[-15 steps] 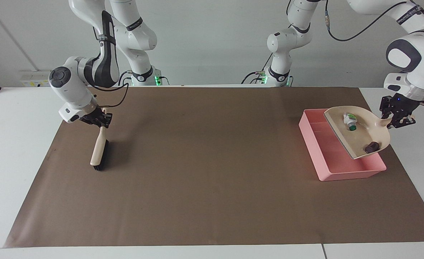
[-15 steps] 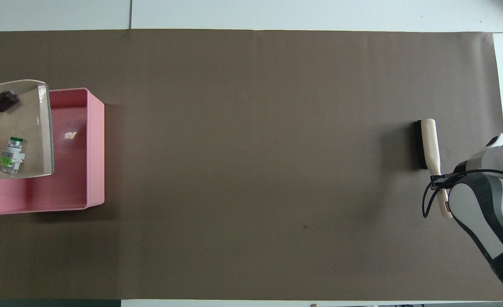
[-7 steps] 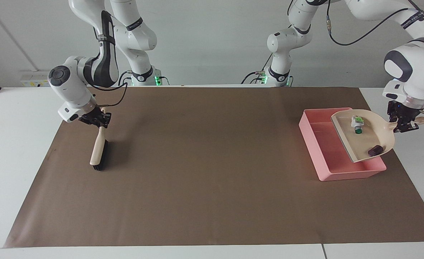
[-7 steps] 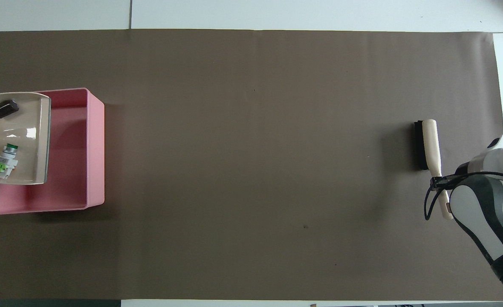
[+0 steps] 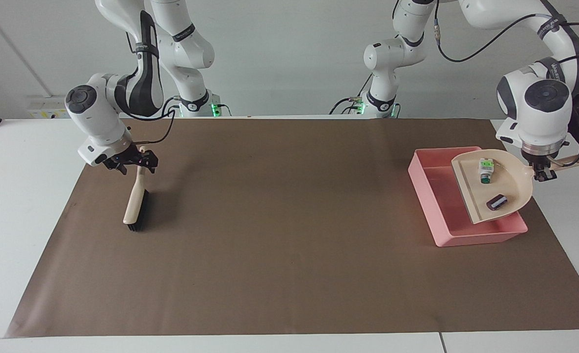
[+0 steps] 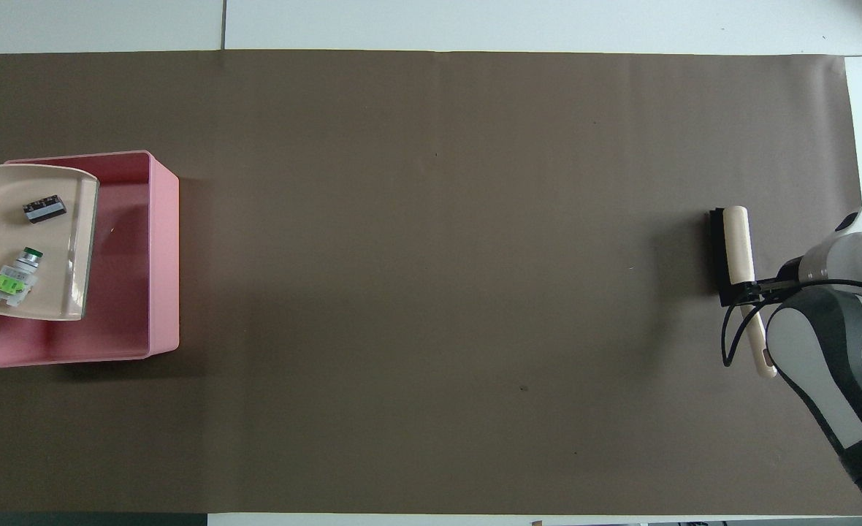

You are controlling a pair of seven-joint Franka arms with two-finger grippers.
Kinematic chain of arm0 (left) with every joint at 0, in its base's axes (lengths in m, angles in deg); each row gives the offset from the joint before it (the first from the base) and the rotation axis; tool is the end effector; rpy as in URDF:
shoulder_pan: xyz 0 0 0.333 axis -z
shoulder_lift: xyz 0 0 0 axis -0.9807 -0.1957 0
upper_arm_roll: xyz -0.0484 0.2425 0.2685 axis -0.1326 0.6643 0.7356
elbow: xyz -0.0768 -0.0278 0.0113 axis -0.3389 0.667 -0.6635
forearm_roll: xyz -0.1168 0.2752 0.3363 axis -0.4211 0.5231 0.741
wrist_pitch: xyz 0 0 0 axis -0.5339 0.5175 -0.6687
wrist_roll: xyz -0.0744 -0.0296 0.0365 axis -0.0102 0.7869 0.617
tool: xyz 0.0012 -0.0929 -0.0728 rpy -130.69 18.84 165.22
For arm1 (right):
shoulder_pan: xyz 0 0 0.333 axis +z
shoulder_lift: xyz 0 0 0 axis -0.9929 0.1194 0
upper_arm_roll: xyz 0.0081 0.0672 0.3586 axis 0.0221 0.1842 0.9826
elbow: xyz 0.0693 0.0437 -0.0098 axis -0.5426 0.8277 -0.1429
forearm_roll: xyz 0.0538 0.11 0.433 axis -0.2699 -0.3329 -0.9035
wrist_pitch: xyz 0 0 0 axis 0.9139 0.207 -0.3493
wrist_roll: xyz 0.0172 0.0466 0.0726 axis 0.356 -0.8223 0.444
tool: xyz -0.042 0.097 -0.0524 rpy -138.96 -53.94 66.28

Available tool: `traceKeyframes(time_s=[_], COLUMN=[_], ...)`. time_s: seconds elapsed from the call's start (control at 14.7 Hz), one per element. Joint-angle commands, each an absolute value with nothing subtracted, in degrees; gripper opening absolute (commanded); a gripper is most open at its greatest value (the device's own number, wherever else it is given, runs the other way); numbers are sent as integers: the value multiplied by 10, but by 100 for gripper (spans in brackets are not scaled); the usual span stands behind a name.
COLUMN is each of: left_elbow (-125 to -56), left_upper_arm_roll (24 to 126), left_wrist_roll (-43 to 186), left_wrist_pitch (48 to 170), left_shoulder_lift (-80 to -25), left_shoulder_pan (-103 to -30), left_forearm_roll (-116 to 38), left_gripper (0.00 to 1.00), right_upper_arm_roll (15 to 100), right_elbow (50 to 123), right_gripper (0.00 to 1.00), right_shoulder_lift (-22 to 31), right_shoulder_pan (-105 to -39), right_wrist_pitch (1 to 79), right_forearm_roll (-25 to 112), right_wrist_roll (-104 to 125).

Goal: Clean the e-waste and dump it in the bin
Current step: 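Tip the dustpan with the left gripper to dump the component into the bin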

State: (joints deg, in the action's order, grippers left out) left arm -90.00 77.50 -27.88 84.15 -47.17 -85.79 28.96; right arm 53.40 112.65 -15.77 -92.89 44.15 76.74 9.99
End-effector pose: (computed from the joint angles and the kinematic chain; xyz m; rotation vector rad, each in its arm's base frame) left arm 0.6376 0.1202 0.4941 -1.7351 1.9052 0.6480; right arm 0.5366 -0.0659 0.3958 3.1034 0.0564 -0.1045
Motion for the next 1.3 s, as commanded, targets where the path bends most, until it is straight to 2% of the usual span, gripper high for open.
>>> traceKeyframes(time_s=[0.0, 0.2, 0.55, 0.75, 0.89, 1.09, 1.23], left_elbow=[-938, -942, -942, -938, -939, -947, -942], left_upper_arm_roll=[779, 778, 777, 776, 774, 774, 773], left_wrist_roll=[-193, -148, -130, -117, -113, -113, -114], left_wrist_pitch=[804, 749, 664, 615, 610, 609, 607], left_shoulder_lift=[-434, -428, -420, -418, -416, -411, -411], left_shoulder_pan=[-822, -791, -751, -730, -728, -723, -717], left_forearm_roll=[374, 433, 527, 569, 587, 602, 602], left_gripper=[0, 0, 0, 0, 0, 0, 0], right_upper_arm_roll=[540, 541, 532, 532, 532, 465, 457], right_elbow=[1069, 1006, 786, 714, 714, 707, 728], right_gripper=[100, 100, 100, 100, 100, 100, 100], right_shoulder_lift=[-169, -168, -130, -125, -124, -121, -131], right_shoulder_pan=[-865, -825, -837, -864, -882, -820, -814], right_wrist_pitch=[398, 360, 177, 99, 89, 79, 78], right_forearm_roll=[768, 768, 768, 774, 772, 774, 771], right_wrist_roll=[-8, -78, -78, -73, -71, -63, -55])
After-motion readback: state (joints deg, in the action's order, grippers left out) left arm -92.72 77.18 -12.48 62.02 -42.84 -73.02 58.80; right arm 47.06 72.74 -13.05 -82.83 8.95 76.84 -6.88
